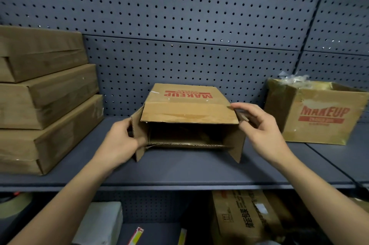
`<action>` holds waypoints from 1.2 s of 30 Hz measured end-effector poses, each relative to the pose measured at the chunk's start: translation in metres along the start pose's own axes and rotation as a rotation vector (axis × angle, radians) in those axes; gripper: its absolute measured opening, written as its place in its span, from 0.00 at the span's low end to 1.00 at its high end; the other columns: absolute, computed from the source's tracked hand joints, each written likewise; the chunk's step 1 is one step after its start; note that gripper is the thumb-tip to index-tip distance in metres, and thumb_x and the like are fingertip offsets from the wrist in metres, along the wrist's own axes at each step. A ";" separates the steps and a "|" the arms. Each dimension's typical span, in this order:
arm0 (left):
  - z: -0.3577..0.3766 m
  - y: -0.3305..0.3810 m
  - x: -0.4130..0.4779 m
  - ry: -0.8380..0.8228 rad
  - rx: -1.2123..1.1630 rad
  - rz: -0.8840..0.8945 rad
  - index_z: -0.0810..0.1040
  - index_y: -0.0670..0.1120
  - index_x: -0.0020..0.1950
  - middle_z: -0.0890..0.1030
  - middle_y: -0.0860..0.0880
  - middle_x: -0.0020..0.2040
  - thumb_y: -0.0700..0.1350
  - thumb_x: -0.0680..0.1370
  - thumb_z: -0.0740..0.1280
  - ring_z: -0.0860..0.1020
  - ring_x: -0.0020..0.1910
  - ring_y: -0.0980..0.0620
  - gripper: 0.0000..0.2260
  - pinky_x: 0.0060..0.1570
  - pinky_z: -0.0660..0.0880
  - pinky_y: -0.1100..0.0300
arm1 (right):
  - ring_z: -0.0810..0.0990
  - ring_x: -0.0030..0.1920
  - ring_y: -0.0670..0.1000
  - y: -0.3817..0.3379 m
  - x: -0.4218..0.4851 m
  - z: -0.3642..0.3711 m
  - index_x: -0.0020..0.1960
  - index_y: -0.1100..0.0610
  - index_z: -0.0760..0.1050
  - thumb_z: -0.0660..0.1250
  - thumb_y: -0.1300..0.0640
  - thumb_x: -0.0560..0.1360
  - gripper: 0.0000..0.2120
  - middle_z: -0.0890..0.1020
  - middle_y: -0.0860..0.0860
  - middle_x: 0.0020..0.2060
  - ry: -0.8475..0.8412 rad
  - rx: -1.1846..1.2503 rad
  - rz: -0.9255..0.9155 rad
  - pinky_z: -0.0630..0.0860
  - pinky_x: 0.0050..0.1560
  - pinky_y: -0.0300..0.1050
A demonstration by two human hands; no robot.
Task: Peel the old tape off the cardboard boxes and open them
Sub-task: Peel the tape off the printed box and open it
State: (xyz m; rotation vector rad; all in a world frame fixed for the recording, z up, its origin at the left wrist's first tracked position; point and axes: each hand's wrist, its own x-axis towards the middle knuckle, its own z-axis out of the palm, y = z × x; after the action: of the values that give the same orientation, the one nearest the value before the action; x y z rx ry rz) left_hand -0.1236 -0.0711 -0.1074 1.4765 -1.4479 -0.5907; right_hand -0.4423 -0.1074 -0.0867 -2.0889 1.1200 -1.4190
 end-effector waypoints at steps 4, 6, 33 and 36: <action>-0.010 -0.001 -0.002 -0.051 -0.052 0.055 0.79 0.59 0.58 0.85 0.59 0.52 0.34 0.71 0.75 0.82 0.51 0.58 0.24 0.60 0.77 0.53 | 0.76 0.61 0.46 0.003 -0.003 -0.003 0.62 0.49 0.78 0.61 0.59 0.77 0.17 0.77 0.51 0.61 -0.070 0.085 0.003 0.72 0.60 0.38; -0.016 0.000 -0.002 -0.063 -0.092 0.057 0.73 0.59 0.69 0.80 0.54 0.62 0.34 0.72 0.75 0.82 0.54 0.55 0.32 0.60 0.77 0.54 | 0.76 0.61 0.51 0.006 -0.003 -0.005 0.63 0.48 0.79 0.59 0.56 0.77 0.17 0.77 0.53 0.60 -0.064 0.173 0.027 0.74 0.61 0.44; 0.015 0.078 -0.018 0.069 0.622 0.343 0.73 0.56 0.71 0.71 0.53 0.72 0.72 0.73 0.46 0.65 0.72 0.49 0.35 0.73 0.57 0.39 | 0.79 0.45 0.50 -0.025 0.000 0.029 0.57 0.47 0.79 0.64 0.60 0.81 0.10 0.82 0.55 0.47 0.085 0.262 0.090 0.78 0.48 0.46; 0.026 0.083 -0.019 -0.036 0.605 0.350 0.72 0.59 0.72 0.70 0.56 0.73 0.75 0.71 0.47 0.64 0.73 0.51 0.37 0.73 0.59 0.41 | 0.78 0.50 0.48 -0.008 0.018 0.027 0.58 0.48 0.77 0.65 0.63 0.80 0.12 0.79 0.50 0.49 0.140 0.177 0.204 0.75 0.54 0.44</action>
State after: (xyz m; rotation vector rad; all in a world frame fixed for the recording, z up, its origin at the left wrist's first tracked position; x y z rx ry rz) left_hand -0.1891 -0.0482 -0.0525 1.6009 -1.9655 0.0515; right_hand -0.4120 -0.1201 -0.0816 -1.7244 1.1764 -1.5225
